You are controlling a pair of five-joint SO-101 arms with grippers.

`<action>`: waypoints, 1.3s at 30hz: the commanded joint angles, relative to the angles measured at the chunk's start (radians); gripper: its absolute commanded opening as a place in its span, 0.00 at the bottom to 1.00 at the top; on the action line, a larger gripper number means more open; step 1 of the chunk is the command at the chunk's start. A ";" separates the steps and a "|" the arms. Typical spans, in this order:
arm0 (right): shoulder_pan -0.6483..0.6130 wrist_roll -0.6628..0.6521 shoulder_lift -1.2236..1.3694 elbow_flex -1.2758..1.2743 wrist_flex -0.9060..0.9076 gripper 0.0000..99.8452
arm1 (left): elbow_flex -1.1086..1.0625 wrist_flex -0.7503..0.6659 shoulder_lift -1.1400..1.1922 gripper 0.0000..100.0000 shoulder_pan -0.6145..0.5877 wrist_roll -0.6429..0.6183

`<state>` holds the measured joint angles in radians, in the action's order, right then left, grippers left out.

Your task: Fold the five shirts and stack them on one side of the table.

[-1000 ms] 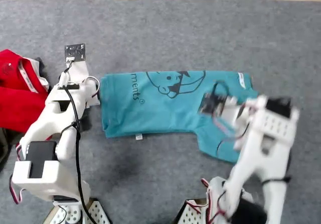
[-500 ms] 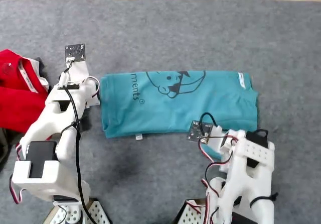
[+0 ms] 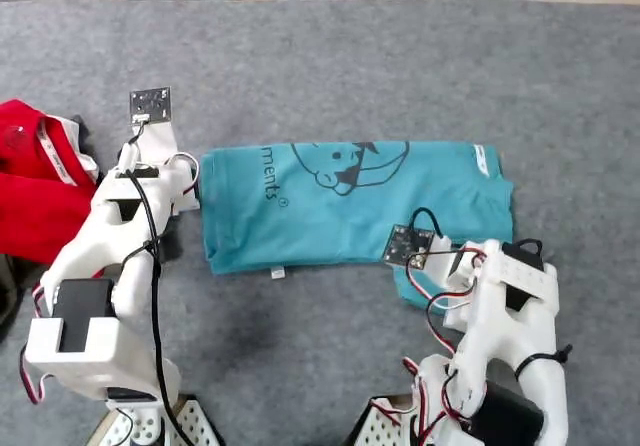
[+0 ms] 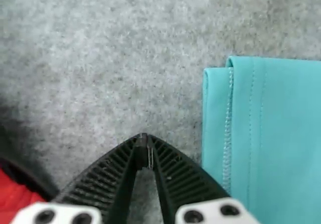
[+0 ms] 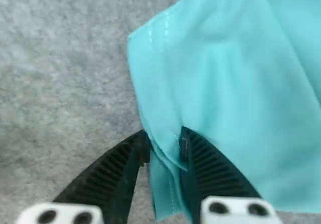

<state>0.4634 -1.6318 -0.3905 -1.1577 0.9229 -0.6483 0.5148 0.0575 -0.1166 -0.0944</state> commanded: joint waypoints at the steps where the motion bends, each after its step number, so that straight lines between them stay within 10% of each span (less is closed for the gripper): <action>1: 0.038 -0.009 0.036 0.012 -0.103 0.10 | 0.021 -0.014 -0.043 0.03 0.007 -0.003; 16: -0.060 -0.005 0.070 0.472 0.302 0.01 | 0.021 -0.015 -0.043 0.03 0.007 -0.003; 39: -0.296 -0.003 1.009 1.799 0.721 0.02 | 0.022 -0.015 -0.043 0.03 0.007 -0.003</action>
<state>0.1949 -1.6318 0.5639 0.4933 1.6042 -0.6483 0.5148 0.0575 -0.1166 -0.0944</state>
